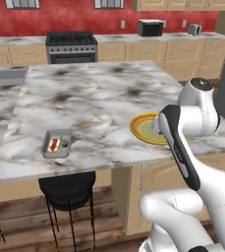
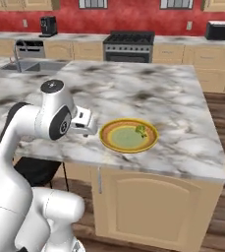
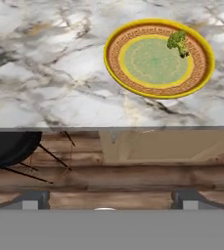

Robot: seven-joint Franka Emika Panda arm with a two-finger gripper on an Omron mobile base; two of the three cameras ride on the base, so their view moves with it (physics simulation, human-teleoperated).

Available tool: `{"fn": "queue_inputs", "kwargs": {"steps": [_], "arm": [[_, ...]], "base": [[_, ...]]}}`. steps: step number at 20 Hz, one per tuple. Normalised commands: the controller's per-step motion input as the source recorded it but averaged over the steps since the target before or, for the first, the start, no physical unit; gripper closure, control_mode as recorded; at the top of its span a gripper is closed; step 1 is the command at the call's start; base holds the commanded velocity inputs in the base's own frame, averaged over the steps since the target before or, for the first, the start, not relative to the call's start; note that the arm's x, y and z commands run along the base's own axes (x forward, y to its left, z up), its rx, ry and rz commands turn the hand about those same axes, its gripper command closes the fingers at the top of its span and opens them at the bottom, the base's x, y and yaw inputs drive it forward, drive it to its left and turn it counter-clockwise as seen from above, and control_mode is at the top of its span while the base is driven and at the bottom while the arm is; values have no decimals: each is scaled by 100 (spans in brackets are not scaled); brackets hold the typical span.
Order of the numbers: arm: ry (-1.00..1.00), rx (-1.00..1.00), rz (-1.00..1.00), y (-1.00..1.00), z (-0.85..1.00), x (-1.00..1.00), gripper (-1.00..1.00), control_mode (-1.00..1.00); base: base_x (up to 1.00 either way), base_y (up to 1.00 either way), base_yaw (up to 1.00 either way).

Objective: Place one cooked food and one vegetable from the large plate to each tupperware container.

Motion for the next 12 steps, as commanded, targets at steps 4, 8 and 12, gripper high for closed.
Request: {"fn": "queue_inputs", "kwargs": {"steps": [4,8,12], "arm": [[0,0,0,0,0,0,-100,100],[0,0,0,0,0,0,-100,100],[0,0,0,0,0,0,-100,100]], "base": [[100,-30,1],[83,-23,7],[19,-68,10]]}}
